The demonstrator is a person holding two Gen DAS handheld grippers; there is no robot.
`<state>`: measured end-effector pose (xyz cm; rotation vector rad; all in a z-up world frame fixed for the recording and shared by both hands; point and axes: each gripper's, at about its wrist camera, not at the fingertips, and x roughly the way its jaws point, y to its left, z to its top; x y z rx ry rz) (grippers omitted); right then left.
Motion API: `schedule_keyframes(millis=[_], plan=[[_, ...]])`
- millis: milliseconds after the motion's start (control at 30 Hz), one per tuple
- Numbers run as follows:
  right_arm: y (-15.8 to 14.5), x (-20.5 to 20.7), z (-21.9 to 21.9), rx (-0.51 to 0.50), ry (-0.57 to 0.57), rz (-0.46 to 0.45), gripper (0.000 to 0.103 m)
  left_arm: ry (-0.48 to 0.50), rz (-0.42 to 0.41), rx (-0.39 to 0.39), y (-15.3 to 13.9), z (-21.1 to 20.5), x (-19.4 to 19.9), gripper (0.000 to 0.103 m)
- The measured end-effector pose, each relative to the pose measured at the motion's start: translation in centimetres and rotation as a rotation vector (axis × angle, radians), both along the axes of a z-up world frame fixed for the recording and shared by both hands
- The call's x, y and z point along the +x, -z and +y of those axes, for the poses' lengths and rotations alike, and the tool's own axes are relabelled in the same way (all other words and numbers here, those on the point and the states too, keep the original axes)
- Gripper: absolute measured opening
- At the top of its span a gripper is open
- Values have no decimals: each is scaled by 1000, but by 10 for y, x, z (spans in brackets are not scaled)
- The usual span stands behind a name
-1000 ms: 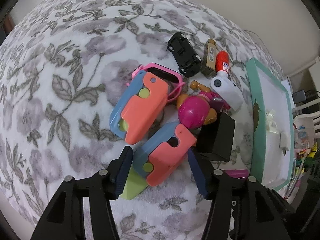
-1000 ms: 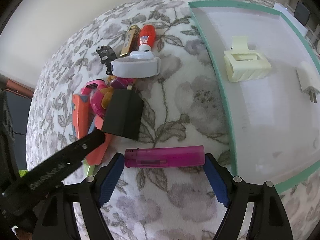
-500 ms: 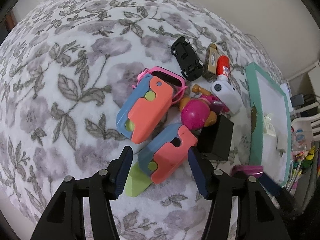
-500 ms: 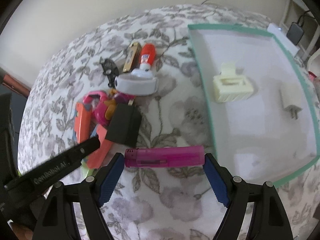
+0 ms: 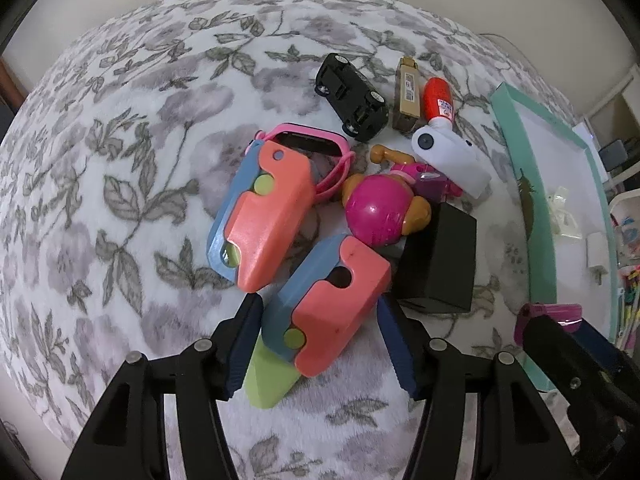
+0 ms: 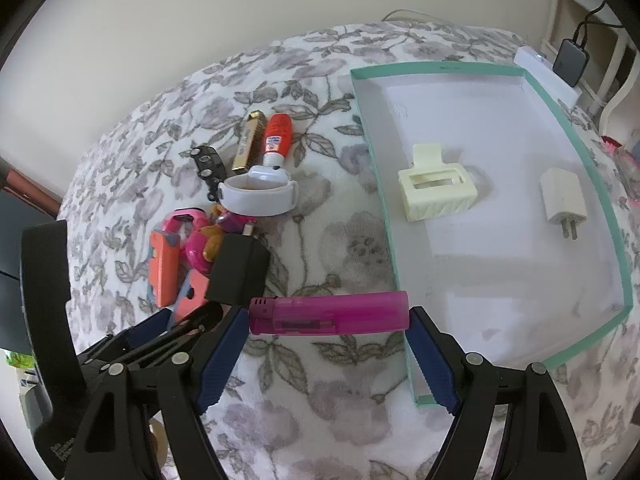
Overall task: Organize rigid objects
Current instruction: 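Carry the toy knife and pink lighter over the tray with both tools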
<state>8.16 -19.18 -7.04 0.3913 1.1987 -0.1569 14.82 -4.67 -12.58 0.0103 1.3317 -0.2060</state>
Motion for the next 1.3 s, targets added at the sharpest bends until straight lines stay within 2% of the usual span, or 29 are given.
schedule_keyframes(millis=[133, 400, 533, 833, 1067, 1300], plan=[[2, -1, -2, 16, 9, 6, 82, 21, 8, 38, 4, -3, -3, 58], [4, -1, -1, 16, 18, 14, 82, 4, 45, 18, -1, 7, -4, 51], [3, -1, -2, 19, 26, 12, 82, 1, 31, 10, -16, 19, -6, 50], [-1, -2, -2, 26, 32, -4, 82, -25, -60, -32, -55, 39, -12, 48], [-5, -3, -5, 33, 41, -20, 82, -47, -93, -74, -70, 43, -17, 48], [-25, -9, -16, -11, 75, -94, 82, -27, -212, -131, -103, 29, -22, 48]])
